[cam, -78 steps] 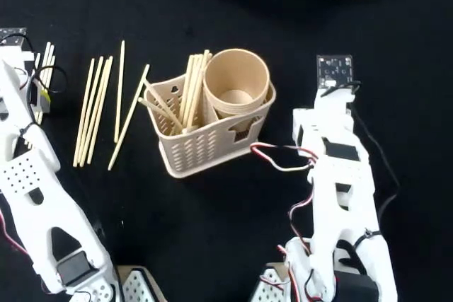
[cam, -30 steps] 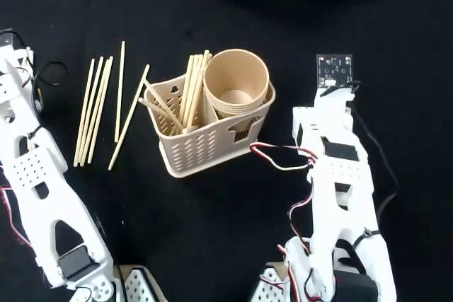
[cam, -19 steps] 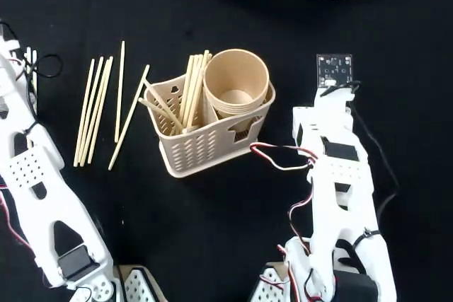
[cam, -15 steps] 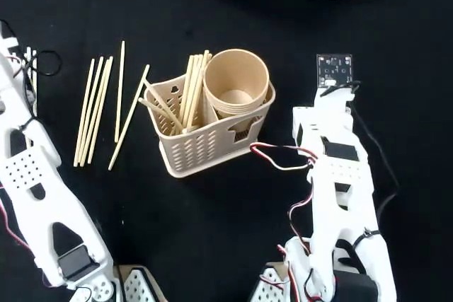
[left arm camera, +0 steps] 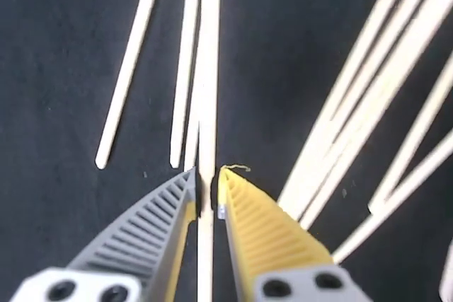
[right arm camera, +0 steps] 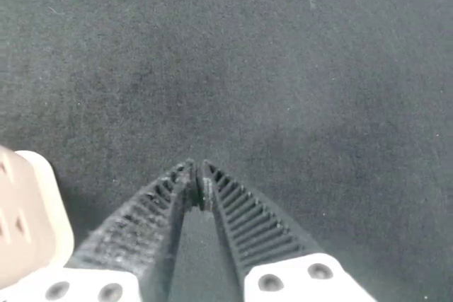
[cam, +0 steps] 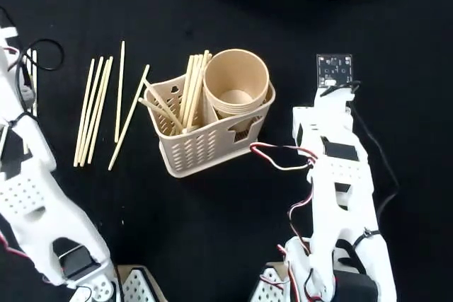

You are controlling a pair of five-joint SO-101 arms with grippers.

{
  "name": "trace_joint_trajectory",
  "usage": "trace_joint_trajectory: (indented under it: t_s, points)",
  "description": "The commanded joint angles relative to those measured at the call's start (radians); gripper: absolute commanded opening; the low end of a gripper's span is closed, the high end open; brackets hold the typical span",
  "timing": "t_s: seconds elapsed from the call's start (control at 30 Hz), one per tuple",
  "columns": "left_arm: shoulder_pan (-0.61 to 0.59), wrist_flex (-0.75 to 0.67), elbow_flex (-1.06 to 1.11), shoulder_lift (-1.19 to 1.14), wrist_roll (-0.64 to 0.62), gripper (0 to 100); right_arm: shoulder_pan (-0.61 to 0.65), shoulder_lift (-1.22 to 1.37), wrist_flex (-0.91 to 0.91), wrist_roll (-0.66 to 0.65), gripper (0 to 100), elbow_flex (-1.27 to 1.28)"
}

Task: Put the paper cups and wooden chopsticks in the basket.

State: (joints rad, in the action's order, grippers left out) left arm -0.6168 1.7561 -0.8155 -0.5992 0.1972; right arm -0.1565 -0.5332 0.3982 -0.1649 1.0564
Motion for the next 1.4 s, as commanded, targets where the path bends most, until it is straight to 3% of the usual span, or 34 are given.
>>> trace_joint_trajectory:
  t_s: [0.0, 0.23, 0.6, 0.73, 0.9, 1.17, 1.37]
  points:
    - [0.051, 0.000, 0.151, 0.238, -0.006, 3, 0.011, 0.002, -0.021, -0.009, 1.2, -0.005]
    - [0.099, -0.124, 0.458, 0.531, -0.006, 3, 0.011, 0.002, -0.020, -0.009, 1.2, -0.005]
    - [0.183, -0.523, 1.056, 1.097, -0.012, 3, 0.011, 0.002, -0.017, -0.009, 1.2, -0.005]
    - [0.237, -0.666, 1.208, 1.289, -0.086, 3, 0.011, 0.001, -0.017, -0.009, 1.2, -0.005]
    - [0.378, -0.838, 1.356, 1.550, -0.147, 3, 0.008, -0.005, -0.015, -0.009, 1.2, -0.004]
    - [0.730, -1.185, 1.586, 1.921, -0.155, 3, 0.012, -0.016, -0.014, -0.009, 1.2, -0.012]
    - [0.894, -1.269, 1.681, 2.008, -0.155, 3, -0.012, -0.220, 0.103, -0.011, 1.2, 0.051]
